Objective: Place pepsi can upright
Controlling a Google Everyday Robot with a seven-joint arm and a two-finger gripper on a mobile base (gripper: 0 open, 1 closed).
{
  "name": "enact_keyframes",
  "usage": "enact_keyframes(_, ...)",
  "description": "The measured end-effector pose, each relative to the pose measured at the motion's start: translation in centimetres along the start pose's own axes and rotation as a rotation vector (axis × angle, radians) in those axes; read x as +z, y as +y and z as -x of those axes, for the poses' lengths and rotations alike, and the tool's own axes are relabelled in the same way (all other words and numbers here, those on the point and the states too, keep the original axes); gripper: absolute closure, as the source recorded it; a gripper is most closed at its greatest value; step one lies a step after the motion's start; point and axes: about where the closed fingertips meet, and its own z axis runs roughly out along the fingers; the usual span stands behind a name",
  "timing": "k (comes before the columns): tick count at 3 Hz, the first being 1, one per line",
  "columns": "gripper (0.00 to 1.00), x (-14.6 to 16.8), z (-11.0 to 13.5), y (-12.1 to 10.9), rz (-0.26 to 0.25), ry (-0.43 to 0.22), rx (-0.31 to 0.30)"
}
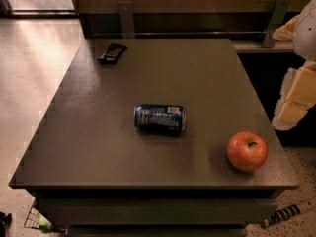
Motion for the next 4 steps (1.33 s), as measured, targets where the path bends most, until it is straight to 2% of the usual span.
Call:
enact_keyframes(1, 0.0, 0.0, 0.0, 0.0, 0.0, 0.0, 0.0)
enact_keyframes(2, 0.0, 0.8, 1.8, -0.7, 0.02, -0.003, -0.009)
enact_keyframes(3, 0.0, 4.3, 8.0, -1.5, 0.099, -0.05, -0.036)
enact_keyframes(4, 0.0, 5.9, 10.6, -1.4, 0.137, -0.07, -0.049)
